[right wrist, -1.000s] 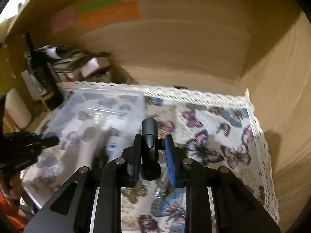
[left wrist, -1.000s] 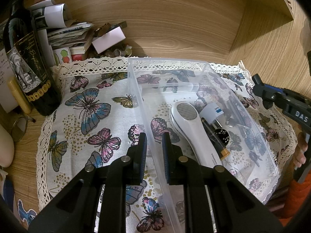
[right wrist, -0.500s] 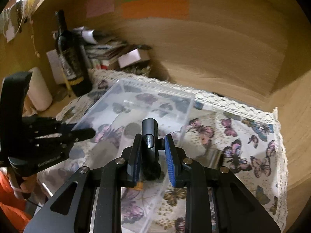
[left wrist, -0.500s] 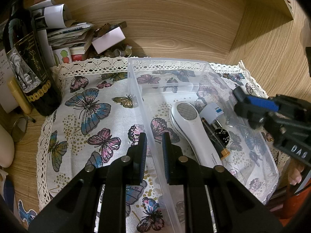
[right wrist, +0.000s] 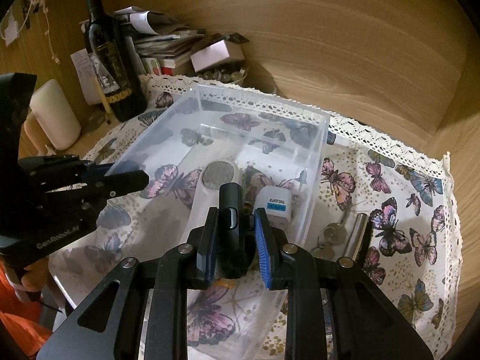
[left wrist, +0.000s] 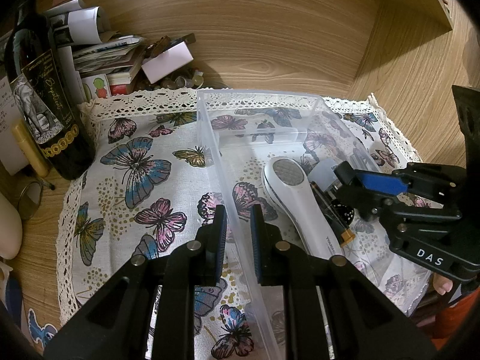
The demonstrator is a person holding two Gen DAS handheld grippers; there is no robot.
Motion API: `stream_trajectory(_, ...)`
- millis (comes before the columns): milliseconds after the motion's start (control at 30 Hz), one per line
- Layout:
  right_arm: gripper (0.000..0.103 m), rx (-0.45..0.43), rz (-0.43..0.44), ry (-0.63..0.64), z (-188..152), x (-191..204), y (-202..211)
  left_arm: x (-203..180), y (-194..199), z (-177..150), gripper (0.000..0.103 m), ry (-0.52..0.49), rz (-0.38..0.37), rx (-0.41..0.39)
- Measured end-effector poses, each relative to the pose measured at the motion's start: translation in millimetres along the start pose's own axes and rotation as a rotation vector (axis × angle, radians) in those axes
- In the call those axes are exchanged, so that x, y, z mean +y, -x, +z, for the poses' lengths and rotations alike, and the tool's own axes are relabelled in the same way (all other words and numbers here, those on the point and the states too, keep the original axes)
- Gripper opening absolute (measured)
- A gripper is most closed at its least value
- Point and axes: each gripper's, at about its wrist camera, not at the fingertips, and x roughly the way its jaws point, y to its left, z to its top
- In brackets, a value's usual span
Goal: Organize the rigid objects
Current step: 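Lower the second black item into the box and open the right tool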
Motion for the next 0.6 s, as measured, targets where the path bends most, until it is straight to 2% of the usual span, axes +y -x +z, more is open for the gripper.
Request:
stream_trajectory(133,0.023,-0.004,-0.002,-0.001,0.2,-0.4,3.1,-0.2,0.0,0.1,0.014,-0.001,0.000,0.000)
stream_trajectory(267,0.031,-0.029,-0.003,-0.004,1.4,-3.6,11.0,-0.5,0.0,0.1,0.014,-0.001,0.000,0.000)
stream_trajectory(600,0.035,-0.106,-0.059,-0.056,2.2,-26.2,40.6,-0.3,-0.2,0.1,0.014,-0.001,0.000,0.000)
